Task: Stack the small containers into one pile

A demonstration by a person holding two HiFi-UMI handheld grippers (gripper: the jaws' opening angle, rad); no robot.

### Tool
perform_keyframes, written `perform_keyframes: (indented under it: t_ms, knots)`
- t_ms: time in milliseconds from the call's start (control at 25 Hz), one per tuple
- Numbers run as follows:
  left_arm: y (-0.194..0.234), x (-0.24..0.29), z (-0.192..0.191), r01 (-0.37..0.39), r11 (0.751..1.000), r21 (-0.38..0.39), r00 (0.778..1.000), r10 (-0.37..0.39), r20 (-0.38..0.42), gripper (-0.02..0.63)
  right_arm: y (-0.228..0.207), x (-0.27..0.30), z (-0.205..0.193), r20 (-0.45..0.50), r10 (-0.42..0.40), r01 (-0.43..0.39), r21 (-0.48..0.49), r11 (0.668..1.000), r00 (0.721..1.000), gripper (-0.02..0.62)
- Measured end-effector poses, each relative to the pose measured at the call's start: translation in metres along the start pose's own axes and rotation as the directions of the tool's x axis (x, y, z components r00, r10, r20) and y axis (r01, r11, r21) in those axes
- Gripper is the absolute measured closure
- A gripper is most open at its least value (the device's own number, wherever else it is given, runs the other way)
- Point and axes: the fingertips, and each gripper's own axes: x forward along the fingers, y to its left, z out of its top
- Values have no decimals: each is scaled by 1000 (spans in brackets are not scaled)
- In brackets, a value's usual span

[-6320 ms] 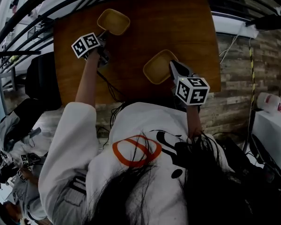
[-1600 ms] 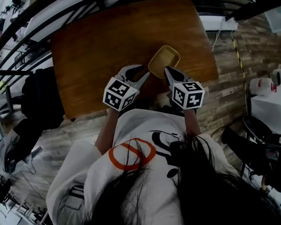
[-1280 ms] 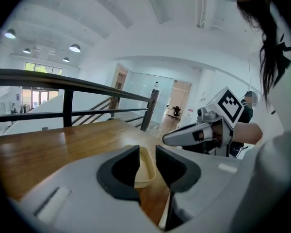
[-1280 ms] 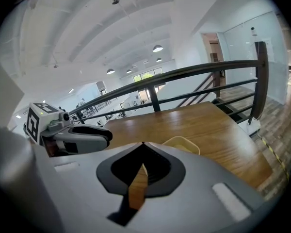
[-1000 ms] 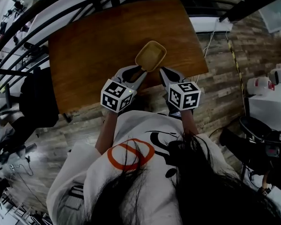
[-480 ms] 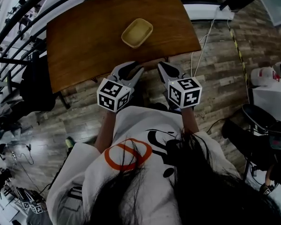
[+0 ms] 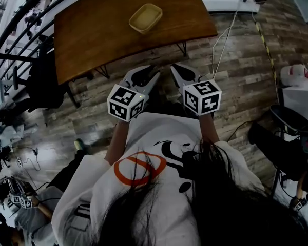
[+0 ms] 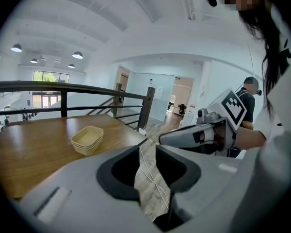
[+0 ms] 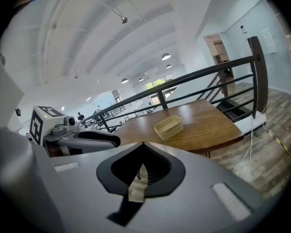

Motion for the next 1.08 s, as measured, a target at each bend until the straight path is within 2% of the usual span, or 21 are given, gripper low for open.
perform_keyframes:
  t_ms: [320,640,1080]
  knots:
    - [-27,-14,-9,3,1000,28,1000,-3,5,497,16,-20,-12,24,14,-13,-36,999,1000,574]
    - [-35,-18,-9,9,999,54,1000,-9,3,497,22,-29,-9,51,12,-10,-51,999,999,575]
    - [-38,-31,-10,26,998,60,1000,-27,9,497,41,-27,-12,40,14,-11,-76,997,999,575]
